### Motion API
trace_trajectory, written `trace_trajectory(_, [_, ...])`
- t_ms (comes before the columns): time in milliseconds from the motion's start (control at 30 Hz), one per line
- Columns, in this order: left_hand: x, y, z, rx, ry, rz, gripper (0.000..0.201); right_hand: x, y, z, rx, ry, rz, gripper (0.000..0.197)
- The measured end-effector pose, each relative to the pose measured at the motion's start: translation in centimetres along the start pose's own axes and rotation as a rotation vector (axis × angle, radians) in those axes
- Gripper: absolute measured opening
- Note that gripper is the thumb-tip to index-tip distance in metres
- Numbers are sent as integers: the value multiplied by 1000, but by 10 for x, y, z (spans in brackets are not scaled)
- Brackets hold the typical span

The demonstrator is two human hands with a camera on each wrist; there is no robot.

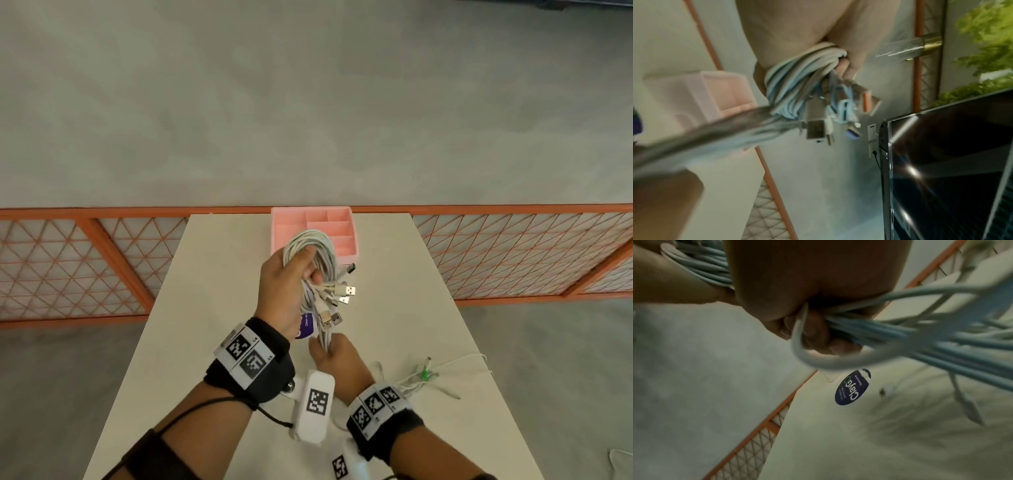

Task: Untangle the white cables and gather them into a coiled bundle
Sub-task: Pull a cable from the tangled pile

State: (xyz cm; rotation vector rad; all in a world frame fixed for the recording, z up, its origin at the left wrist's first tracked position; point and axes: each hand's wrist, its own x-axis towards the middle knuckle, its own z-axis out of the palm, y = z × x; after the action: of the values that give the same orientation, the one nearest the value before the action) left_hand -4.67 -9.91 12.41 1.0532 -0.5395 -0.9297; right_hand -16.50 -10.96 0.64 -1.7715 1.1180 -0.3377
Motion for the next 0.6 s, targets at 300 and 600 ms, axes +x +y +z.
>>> trace_trajectory(300, [2, -20, -7, 117, 162, 56, 33, -7, 0, 6, -93, -101, 50, 39])
trace_trajectory(600, [7, -22, -6, 14, 275, 169, 28, -11, -5, 4, -219, -272, -76, 43])
